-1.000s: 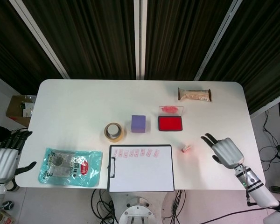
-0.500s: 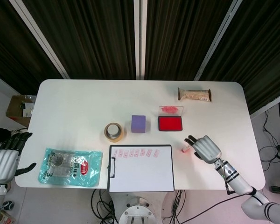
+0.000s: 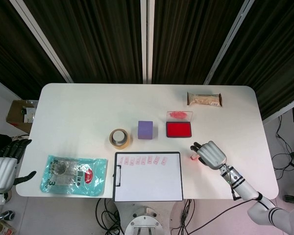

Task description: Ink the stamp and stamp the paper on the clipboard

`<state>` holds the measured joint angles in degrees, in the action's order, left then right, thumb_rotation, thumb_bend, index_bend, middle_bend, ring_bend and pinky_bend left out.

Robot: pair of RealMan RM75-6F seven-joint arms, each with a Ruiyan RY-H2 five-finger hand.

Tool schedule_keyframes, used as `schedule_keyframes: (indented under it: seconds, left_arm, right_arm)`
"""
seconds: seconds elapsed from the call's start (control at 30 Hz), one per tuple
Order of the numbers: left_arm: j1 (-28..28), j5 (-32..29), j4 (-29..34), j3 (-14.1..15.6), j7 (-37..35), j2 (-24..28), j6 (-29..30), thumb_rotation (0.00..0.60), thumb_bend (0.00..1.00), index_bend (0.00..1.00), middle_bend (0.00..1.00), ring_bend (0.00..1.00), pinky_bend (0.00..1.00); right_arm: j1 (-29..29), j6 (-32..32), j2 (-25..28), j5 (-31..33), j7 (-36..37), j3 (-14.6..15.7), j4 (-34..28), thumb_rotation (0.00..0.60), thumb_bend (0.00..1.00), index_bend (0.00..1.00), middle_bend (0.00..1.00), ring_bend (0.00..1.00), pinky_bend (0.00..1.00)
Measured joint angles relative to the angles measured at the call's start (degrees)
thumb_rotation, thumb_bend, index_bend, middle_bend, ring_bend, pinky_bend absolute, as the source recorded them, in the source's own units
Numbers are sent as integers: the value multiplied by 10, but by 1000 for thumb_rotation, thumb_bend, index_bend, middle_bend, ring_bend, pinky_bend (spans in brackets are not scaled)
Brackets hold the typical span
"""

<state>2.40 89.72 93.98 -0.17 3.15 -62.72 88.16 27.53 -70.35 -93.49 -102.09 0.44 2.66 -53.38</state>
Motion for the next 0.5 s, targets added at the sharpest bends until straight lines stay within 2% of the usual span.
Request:
schedule_keyframes:
  seconds: [0.5]
  left_arm:
    - [-1,-3,-2,-1,-2,0,1,600,0,141,150,122,241]
  right_arm:
    - [8,2,-20,9,10,14,26,600,261,459,437,783,1000]
